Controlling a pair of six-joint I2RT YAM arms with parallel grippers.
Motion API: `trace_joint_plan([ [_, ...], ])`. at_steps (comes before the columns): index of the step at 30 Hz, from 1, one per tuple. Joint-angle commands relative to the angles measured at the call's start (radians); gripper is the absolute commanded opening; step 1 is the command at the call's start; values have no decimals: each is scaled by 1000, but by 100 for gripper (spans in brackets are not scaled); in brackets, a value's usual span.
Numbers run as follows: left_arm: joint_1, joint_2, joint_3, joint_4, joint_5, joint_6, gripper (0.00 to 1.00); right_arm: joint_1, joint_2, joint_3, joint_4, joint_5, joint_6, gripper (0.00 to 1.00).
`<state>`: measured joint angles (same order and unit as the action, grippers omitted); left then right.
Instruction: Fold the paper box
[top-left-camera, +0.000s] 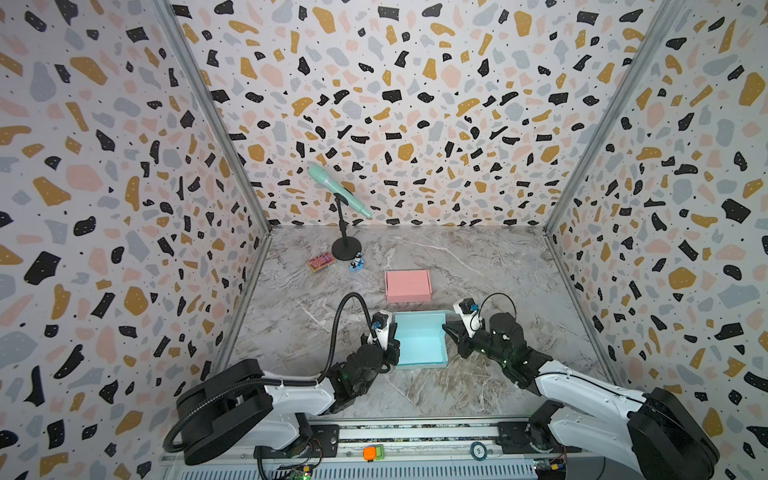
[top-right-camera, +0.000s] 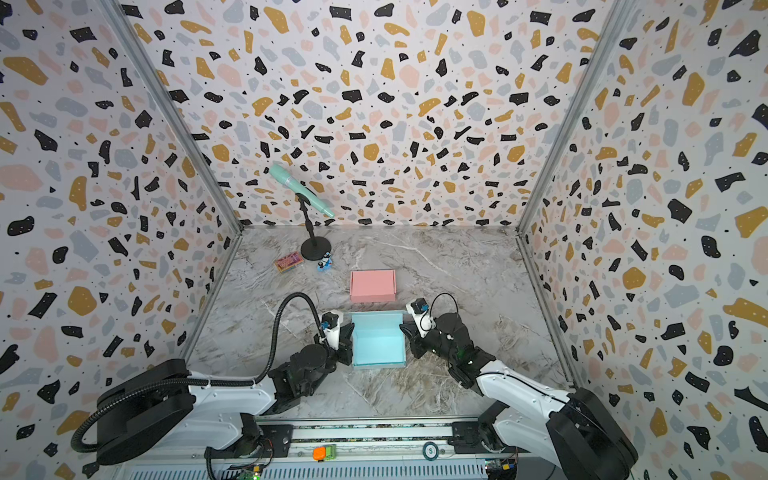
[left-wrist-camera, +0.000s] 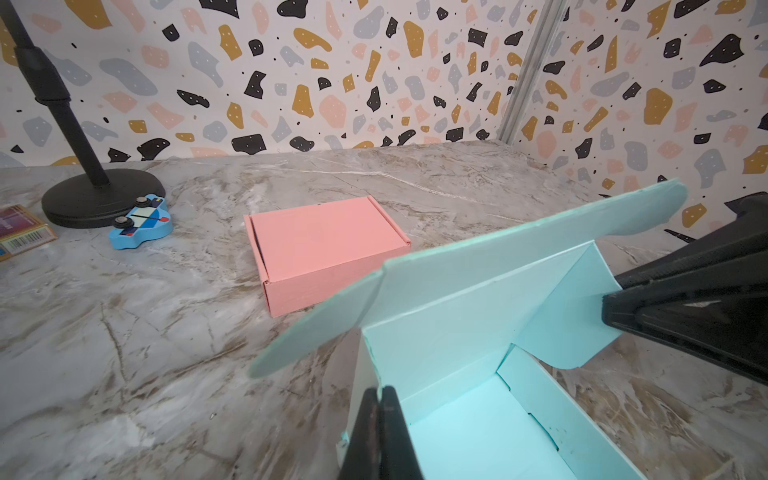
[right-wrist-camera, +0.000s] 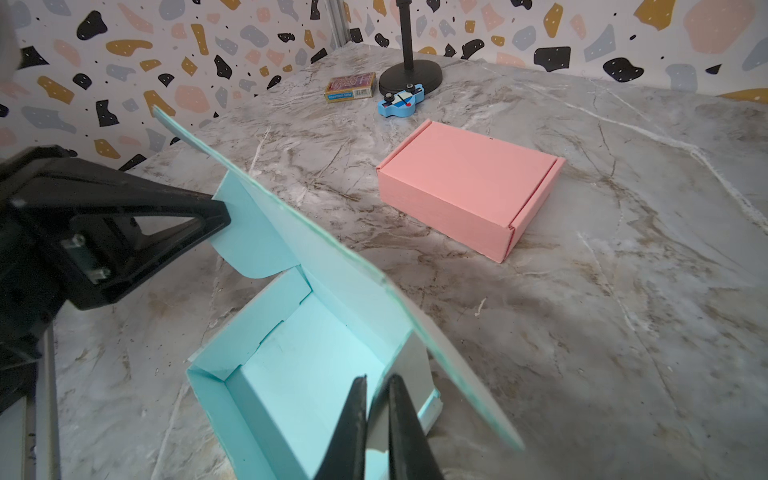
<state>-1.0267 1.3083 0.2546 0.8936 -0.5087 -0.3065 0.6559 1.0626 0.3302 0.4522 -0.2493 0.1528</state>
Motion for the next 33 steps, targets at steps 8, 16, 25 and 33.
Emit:
trace_joint_plan([
  [8, -73, 75, -29, 137, -19, 22, 0, 109, -75, 1, -28, 36, 17, 13],
  [16, -144, 140, -50, 187, -103, 23, 0, 133, -129, -38, -46, 99, 34, 12],
  [25, -226, 171, -54, 174, -170, 21, 0, 137, -173, -71, -63, 104, 58, 12],
  [33, -274, 221, -46, 184, -192, 20, 0, 151, -207, -88, -105, 128, 86, 12],
])
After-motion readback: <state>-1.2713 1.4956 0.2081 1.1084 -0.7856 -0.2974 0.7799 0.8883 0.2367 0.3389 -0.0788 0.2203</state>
